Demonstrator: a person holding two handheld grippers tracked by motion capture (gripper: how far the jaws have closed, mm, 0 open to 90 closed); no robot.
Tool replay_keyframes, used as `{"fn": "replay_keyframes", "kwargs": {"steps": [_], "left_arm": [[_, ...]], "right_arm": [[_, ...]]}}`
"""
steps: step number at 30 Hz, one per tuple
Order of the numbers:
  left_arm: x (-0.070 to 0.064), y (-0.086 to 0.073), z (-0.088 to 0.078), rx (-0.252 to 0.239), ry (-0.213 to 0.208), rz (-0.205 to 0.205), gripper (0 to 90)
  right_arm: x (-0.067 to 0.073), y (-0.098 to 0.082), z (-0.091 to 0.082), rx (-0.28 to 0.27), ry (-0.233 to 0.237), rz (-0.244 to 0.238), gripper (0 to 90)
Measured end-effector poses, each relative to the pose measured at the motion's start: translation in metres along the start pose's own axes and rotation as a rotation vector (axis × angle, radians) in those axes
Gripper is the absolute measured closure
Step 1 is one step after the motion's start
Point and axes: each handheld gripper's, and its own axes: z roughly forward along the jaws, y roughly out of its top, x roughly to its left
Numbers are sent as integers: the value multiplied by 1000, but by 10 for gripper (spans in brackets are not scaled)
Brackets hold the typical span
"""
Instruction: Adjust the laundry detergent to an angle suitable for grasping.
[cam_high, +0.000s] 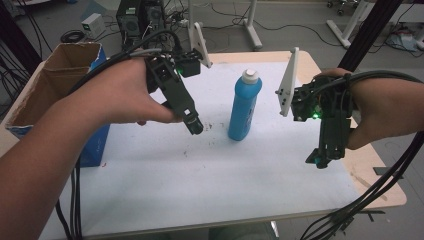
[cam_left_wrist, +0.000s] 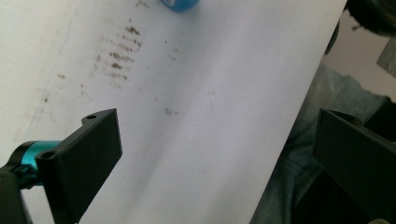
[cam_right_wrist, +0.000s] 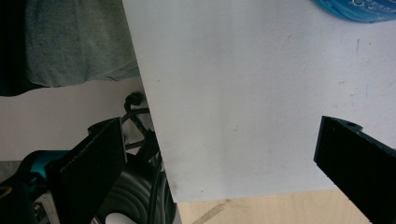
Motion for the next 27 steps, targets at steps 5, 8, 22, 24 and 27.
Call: {"fn": "replay_keyframes", "kwargs": {"steps": [5, 8, 22, 24, 27], "left_arm": [[0, 10, -3, -86, 10, -58, 18], [0, 17, -3, -135, 21, -92, 18], [-14, 51, 5, -208, 79, -142, 18], [-16, 56, 6, -215, 93, -144, 18], [-18, 63, 9, -223, 103, -152, 18]], "right_arm": [[0, -1, 0, -1, 3, 2, 14], [0, 0, 1, 0, -1, -3, 14], [3, -11, 2, -2, 1, 19, 14], [3, -13, 3, -7, 0, 19, 14], [3, -18, 4, -14, 0, 21, 14]]}}
